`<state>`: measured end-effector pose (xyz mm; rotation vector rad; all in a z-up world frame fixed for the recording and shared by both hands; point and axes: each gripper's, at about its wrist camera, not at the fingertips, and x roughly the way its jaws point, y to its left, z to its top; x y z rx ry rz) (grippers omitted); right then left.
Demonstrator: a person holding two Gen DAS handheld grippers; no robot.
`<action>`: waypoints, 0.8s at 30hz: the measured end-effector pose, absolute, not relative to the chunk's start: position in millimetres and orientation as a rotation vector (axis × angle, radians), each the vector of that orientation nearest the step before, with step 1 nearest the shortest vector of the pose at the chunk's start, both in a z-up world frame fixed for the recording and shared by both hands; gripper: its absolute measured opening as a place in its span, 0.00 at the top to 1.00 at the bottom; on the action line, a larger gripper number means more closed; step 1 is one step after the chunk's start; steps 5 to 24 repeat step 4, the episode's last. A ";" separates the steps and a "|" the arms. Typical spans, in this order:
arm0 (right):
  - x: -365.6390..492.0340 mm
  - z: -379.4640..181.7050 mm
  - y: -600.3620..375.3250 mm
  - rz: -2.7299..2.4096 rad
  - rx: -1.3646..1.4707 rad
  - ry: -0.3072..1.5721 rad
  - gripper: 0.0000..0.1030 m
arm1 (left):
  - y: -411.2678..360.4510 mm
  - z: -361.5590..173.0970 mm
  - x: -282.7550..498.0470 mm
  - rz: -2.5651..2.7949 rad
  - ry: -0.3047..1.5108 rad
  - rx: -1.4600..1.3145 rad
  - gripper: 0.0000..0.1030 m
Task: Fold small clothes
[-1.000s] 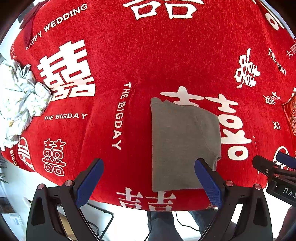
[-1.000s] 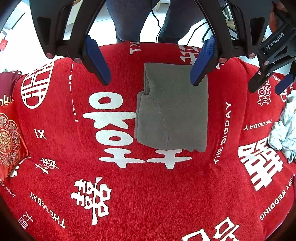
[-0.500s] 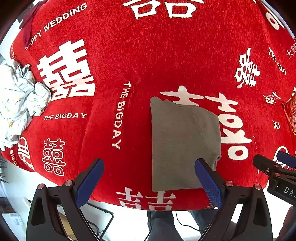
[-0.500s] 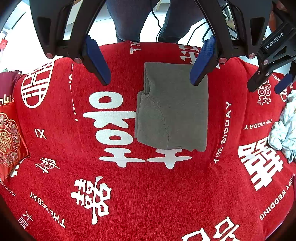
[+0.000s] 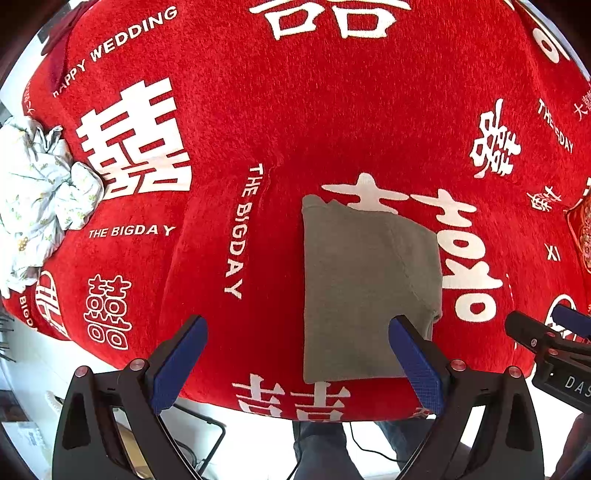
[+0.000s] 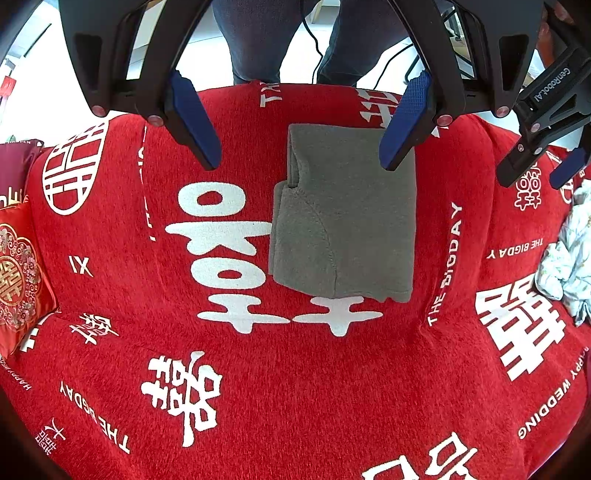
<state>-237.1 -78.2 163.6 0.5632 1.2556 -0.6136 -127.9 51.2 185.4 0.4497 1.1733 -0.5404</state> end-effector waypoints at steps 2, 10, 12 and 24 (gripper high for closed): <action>-236.8 163.6 -78.5 -0.613 0.563 1.256 0.13 | 51.0 185.5 -129.9 -0.548 1.168 0.446 0.04; -236.6 163.6 -78.8 -0.612 0.561 1.256 0.13 | 52.0 184.8 -130.7 -0.554 1.166 0.451 0.04; -236.6 163.6 -78.8 -0.612 0.561 1.256 0.13 | 52.0 184.8 -130.7 -0.554 1.166 0.451 0.04; -236.6 163.6 -78.8 -0.612 0.561 1.256 0.13 | 52.0 184.8 -130.7 -0.554 1.166 0.451 0.04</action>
